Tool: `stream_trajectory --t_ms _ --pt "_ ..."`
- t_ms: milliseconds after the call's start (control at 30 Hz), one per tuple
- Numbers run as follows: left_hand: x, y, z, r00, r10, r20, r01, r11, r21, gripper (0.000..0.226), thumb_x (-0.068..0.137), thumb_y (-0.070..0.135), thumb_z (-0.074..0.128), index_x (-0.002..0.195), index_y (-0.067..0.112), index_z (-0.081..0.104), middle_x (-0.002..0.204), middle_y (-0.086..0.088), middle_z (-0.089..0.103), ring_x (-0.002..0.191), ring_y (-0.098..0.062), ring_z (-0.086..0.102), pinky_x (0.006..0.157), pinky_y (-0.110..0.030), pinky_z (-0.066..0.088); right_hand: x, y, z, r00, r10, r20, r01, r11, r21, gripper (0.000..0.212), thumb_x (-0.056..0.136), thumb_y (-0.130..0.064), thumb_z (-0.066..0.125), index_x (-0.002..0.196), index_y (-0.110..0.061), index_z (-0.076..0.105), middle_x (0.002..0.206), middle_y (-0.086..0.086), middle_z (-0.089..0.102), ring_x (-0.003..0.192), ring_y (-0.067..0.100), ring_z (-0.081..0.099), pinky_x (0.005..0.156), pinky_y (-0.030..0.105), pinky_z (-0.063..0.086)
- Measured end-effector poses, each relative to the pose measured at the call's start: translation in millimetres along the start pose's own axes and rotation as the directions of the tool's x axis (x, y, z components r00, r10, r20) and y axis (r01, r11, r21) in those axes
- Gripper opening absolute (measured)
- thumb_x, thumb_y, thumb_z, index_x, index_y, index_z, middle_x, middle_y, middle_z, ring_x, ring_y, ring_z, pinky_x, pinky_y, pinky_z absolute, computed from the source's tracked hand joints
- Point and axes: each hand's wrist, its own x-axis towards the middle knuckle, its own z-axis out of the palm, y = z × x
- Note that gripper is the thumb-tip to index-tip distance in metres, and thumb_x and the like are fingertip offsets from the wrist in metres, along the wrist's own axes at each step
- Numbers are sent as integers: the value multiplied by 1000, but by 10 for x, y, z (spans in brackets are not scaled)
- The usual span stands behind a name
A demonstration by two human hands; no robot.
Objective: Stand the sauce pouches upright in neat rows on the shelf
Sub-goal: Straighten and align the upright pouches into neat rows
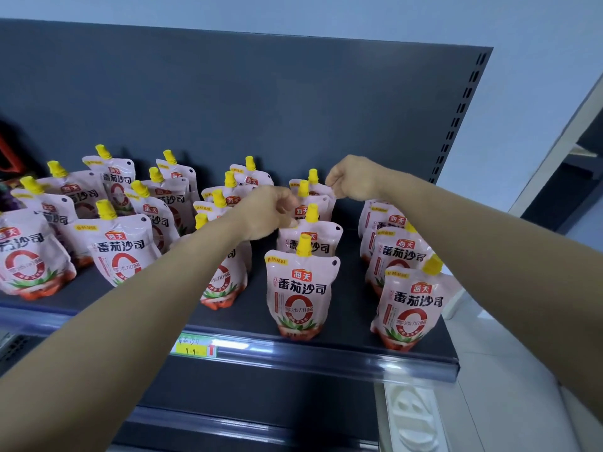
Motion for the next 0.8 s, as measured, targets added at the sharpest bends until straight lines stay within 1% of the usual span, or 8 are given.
stream_trajectory --t_ms 100,167,200,267,333,400,633,800 --pt "98 -10 66 997 -23 74 24 1000 -14 19 79 9 71 97 6 67 106 -8 68 96 -20 62 82 -24 48 189 -30 110 997 -51 58 54 997 -49 31 85 -9 64 114 -1 66 119 18 65 113 33 59 98 41 49" --pt "137 -12 87 994 -1 110 0 1000 11 7 78 7 70 85 5 68 111 -13 69 105 -26 63 94 -38 49 304 -41 182 992 -73 99 82 993 -89 16 84 -10 63 96 0 69 96 13 68 94 31 60 77 30 53" --pt "146 -10 93 993 7 121 -9 1000 18 3 78 7 70 79 7 68 110 -14 69 108 -27 62 96 -41 48 343 -42 212 990 -82 114 97 986 -135 11 85 -10 62 79 -1 65 77 6 61 78 26 55 61 22 46" --pt "179 -29 95 992 9 124 -11 1000 16 12 77 6 71 68 13 66 97 -10 72 101 -24 65 91 -39 50 411 -37 269 986 -85 141 115 968 -224 35 87 -11 57 56 -9 43 58 -6 37 55 16 36 45 22 26" --pt "202 -49 83 992 11 124 -12 1000 4 20 76 7 73 62 19 65 70 4 67 73 -9 63 73 -27 48 444 -30 285 983 -100 151 141 946 -293 45 89 -15 57 52 -12 33 56 -3 30 52 17 29 44 23 21" --pt "221 -50 54 988 16 154 -17 1000 6 21 74 7 74 61 21 65 61 11 60 60 -2 55 64 -17 42 472 -36 271 983 -100 155 144 941 -305 47 88 -22 61 51 -12 34 56 2 30 53 21 30 44 25 21" --pt "302 -29 -18 957 46 286 -69 995 71 10 75 9 74 69 14 67 59 6 58 61 -8 50 65 -21 41 519 43 221 981 20 195 28 970 -240 34 84 -23 68 59 -10 48 52 1 47 44 14 50 46 20 37" --pt "313 -40 -202 902 62 427 -93 994 52 18 81 29 68 90 15 74 84 3 72 83 -9 64 82 -23 47 487 19 217 977 89 195 -56 984 -168 25 83 -24 70 67 -10 57 54 -1 50 42 9 53 45 18 40"
